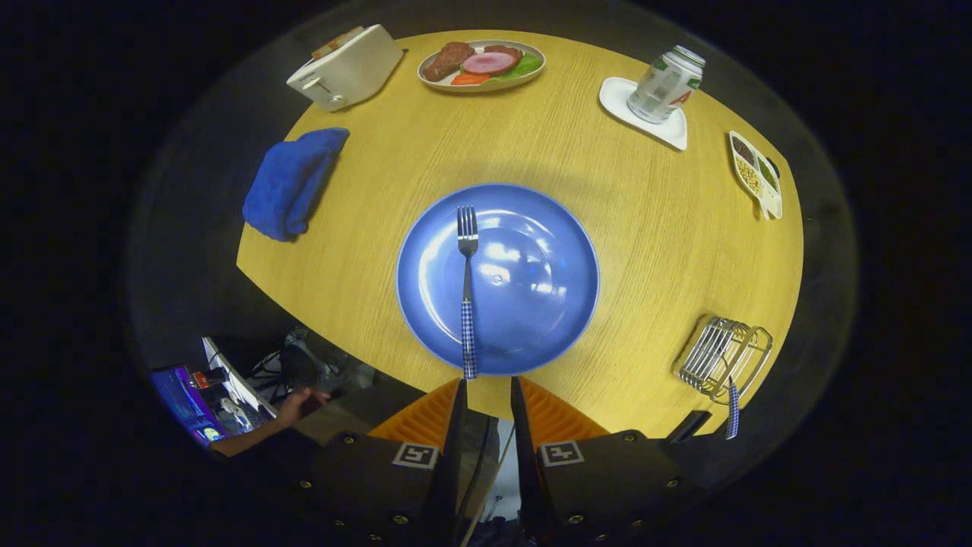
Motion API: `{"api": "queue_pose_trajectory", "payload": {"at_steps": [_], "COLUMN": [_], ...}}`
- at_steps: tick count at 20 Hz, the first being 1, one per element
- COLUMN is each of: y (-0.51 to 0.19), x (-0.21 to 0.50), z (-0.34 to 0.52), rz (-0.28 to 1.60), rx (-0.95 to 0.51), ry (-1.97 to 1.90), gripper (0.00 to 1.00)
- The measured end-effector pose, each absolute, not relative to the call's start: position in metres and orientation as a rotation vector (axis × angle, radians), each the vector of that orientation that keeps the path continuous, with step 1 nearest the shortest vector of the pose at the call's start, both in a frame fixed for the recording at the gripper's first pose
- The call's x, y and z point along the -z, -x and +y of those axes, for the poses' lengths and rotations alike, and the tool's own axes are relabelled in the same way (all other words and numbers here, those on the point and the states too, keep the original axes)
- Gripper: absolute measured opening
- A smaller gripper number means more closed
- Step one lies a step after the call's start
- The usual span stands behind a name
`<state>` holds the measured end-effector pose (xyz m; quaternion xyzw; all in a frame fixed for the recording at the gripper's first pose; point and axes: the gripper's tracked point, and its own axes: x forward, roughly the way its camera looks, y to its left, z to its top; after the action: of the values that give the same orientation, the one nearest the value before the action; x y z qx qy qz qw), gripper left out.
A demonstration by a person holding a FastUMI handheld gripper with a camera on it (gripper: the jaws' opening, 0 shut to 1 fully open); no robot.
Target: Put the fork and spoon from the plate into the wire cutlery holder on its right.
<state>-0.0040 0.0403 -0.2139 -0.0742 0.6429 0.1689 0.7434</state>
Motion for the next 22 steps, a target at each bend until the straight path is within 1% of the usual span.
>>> {"api": "queue_pose_trajectory", "payload": {"at_steps": [9,21,22], "y": [-0.007,-0.009,-0.012], "x": [0.275,0.314,0.313], "z": [0.061,0.068,0.064], "rz": [1.46,1.496,1.5], "rx": [-0.367,-0.375,-0.37], "ry": [0.199,0.269,0.293], "gripper": [0.34,0.34,0.33]}}
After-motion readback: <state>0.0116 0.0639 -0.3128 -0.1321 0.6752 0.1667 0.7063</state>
